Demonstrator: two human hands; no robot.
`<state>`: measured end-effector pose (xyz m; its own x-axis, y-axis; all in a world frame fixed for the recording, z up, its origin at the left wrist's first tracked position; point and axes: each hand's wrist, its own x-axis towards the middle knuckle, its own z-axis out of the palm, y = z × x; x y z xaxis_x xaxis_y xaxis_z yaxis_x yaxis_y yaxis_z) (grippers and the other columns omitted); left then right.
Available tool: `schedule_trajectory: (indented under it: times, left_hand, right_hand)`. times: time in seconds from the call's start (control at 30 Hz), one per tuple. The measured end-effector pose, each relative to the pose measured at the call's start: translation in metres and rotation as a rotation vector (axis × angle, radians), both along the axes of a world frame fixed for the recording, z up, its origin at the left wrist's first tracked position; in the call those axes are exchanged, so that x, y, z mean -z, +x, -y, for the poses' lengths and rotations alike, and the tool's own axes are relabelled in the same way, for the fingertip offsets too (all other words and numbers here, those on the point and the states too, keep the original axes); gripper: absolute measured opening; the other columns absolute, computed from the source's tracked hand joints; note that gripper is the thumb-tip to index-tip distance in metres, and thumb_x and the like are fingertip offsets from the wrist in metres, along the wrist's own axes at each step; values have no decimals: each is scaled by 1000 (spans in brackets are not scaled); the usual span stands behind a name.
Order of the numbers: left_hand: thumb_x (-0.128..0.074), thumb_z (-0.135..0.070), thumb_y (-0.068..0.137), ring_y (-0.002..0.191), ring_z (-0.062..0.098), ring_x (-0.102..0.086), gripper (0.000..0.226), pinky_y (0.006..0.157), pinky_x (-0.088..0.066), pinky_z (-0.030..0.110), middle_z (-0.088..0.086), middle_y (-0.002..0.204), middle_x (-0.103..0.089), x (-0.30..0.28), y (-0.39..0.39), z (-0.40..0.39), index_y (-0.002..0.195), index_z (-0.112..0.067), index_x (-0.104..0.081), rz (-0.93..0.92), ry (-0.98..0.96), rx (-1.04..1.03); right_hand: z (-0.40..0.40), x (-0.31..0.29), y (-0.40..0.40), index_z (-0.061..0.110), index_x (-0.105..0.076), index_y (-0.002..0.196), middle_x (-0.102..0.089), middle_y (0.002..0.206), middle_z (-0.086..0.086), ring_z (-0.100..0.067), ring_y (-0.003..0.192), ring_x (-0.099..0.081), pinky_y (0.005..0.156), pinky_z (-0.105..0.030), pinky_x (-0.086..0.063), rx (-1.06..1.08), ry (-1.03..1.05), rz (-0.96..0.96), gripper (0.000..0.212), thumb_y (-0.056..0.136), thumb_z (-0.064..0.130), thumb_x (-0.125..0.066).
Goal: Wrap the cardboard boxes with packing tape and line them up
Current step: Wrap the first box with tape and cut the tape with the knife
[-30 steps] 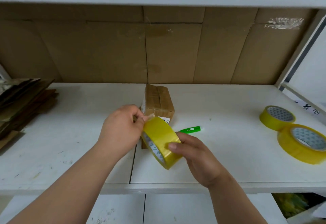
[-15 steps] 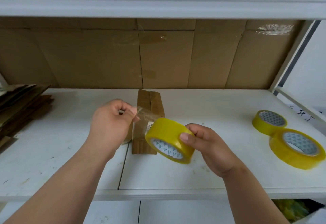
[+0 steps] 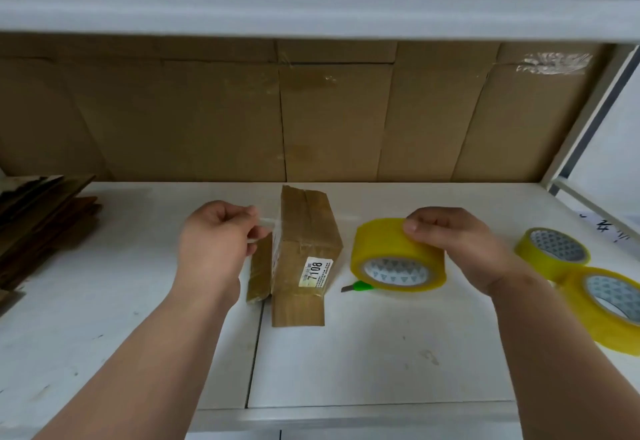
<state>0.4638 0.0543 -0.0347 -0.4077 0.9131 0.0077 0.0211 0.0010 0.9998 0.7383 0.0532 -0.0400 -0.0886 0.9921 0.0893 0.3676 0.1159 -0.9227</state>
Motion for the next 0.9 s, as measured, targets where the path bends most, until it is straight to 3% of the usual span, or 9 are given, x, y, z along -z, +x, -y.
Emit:
schedule_trajectory:
  times: [0.17,0.3,0.43,0.57,0.73,0.83,0.9]
  left_hand:
    - [-69,-12,89,80,28,-67,14,69,-51,33,7,68,-69,13,-7,-2,76,-9,-68,-34,-23,-39]
    - [-71,-7,82,82,39,-67,16,71,-51,38,15,67,-68,17,-1,-2,67,-3,-67,-52,-54,-110]
    - [-72,-6,79,78,41,-66,16,69,-53,40,19,68,-67,21,6,-3,65,-1,-67,-67,-61,-156]
    - [-72,-5,78,73,38,-64,15,67,-49,36,18,65,-66,23,11,-3,66,3,-65,-65,-66,-193]
    - [-71,-6,79,84,43,-67,15,77,-57,49,12,61,-66,20,13,-6,67,2,-66,-111,-63,-209]
    - [-71,-5,79,74,41,-66,14,68,-55,41,12,59,-66,24,12,-7,70,5,-66,-104,-86,-222]
    - [-70,-4,80,66,32,-63,13,66,-50,34,12,60,-66,28,11,-7,75,8,-66,-78,-116,-215]
  right_hand:
    - [-14,5,-4,4,-72,87,-69,85,-19,-26,77,-67,74,-35,-49,48,-21,22,41,77,44,-72]
    - [-30,7,-1,14,-73,79,-72,81,-12,-32,83,-70,79,-43,-55,55,-71,83,24,87,36,-72]
    - [-38,9,1,12,-75,80,-72,84,-11,-27,82,-70,73,-34,-52,27,-114,152,27,91,36,-66]
    - [-45,9,2,17,-75,82,-73,86,-7,-22,82,-69,75,-34,-53,21,-140,182,26,92,38,-64]
    - [-52,6,1,14,-74,86,-71,89,-10,-23,83,-68,73,-31,-50,8,-130,217,29,94,39,-62]
    - [-56,7,-1,14,-74,87,-70,86,-9,-22,80,-67,68,-29,-48,-14,-149,262,30,94,39,-61]
    - [-58,10,-3,16,-73,84,-68,83,-5,-19,78,-66,66,-28,-47,-28,-162,309,29,94,41,-60]
